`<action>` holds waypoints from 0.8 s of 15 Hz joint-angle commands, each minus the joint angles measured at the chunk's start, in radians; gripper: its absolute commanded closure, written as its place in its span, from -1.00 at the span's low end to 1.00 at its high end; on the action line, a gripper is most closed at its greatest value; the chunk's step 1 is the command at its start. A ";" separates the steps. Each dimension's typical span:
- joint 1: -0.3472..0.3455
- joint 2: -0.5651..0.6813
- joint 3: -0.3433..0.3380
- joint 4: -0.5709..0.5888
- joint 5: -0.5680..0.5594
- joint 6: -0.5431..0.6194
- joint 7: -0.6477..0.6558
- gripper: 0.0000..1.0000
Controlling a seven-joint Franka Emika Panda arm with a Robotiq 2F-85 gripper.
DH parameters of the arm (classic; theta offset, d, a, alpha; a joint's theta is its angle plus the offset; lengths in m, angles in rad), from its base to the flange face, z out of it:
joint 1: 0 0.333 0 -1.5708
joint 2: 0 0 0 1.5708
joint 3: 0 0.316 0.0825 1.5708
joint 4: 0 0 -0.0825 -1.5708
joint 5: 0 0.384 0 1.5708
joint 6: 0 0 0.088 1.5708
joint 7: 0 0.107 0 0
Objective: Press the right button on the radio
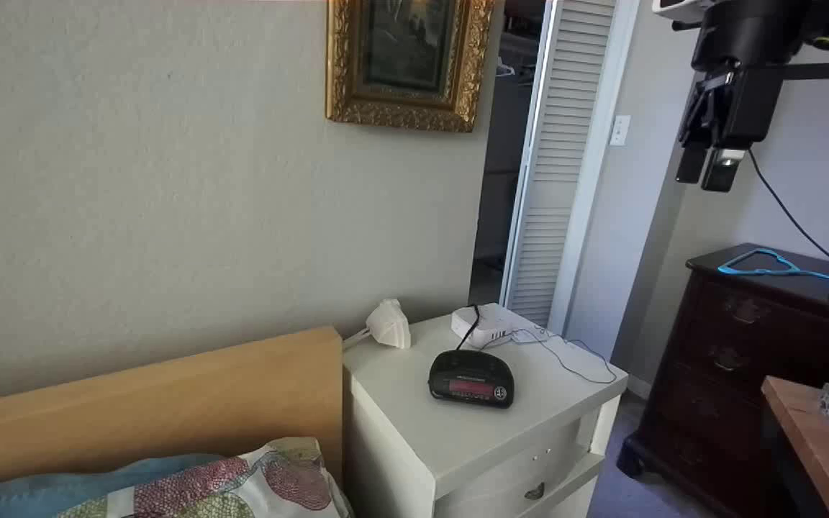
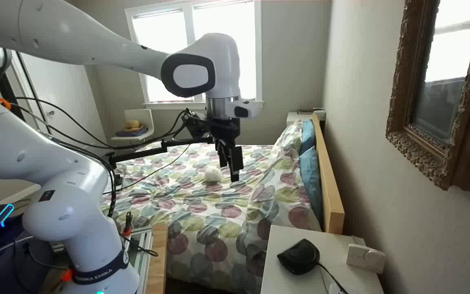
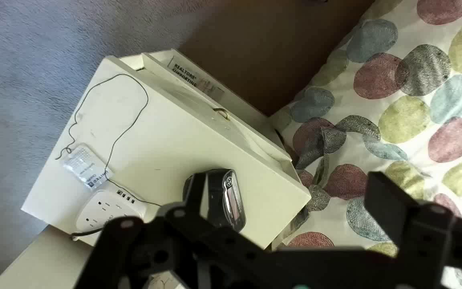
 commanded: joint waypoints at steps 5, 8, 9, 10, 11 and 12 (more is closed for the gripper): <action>-0.004 0.000 0.003 0.002 0.002 -0.002 -0.001 -1.00; -0.020 0.059 0.019 0.013 -0.008 0.050 0.054 -1.00; -0.033 0.092 0.031 0.017 -0.014 0.099 0.098 -1.00; -0.043 0.129 0.039 0.025 -0.014 0.151 0.142 -1.00; -0.050 0.173 0.044 0.036 -0.006 0.198 0.185 -1.00; -0.060 0.217 0.052 0.042 -0.006 0.262 0.231 -1.00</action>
